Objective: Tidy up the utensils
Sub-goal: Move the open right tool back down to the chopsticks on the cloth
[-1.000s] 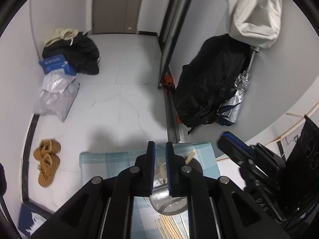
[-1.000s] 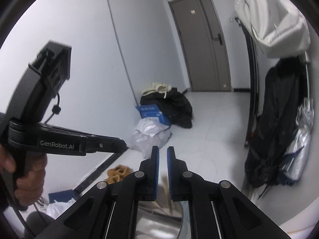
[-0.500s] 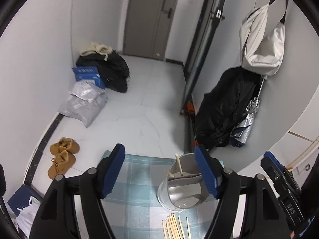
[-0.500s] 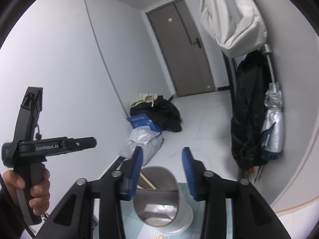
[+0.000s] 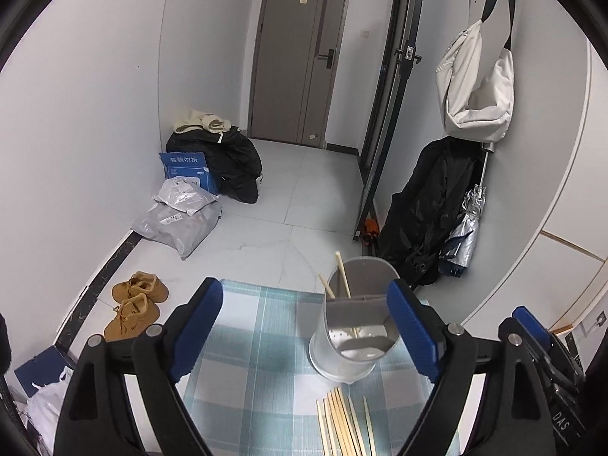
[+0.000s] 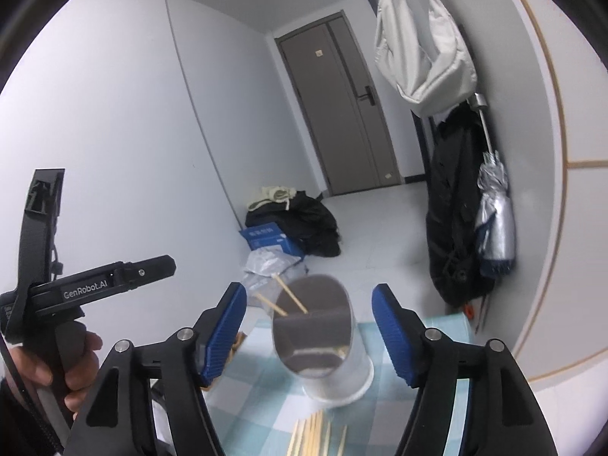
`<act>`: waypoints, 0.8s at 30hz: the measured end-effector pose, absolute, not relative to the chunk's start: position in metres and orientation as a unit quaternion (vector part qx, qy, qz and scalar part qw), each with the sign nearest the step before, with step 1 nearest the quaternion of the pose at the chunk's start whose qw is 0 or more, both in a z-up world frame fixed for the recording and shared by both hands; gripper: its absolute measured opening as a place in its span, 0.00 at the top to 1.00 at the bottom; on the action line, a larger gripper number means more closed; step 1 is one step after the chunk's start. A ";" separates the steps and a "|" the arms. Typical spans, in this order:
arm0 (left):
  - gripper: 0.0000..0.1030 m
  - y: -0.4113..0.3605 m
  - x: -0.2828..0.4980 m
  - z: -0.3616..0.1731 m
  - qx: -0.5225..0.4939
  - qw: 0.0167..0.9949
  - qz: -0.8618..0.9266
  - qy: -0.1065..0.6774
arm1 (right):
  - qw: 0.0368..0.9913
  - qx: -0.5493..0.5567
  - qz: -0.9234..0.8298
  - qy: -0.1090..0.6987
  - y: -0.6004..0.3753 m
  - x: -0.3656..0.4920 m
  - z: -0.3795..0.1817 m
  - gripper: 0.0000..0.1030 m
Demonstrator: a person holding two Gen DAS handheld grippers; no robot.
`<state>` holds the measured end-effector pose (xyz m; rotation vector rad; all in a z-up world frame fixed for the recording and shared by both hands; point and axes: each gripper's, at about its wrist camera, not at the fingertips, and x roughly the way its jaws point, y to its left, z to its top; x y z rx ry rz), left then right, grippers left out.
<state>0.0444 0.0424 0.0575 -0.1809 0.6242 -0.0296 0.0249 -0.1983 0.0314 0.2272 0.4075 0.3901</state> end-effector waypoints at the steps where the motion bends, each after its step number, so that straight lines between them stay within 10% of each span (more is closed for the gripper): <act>1: 0.13 0.042 0.041 0.054 -0.090 0.948 -0.012 0.305 | 0.954 0.109 0.190 0.203 -0.197 0.021 0.027 0.33; 24: 0.12 0.043 0.022 -0.054 -0.087 0.941 -0.011 0.326 | 0.943 0.051 0.127 0.303 -0.195 0.002 -0.067 0.24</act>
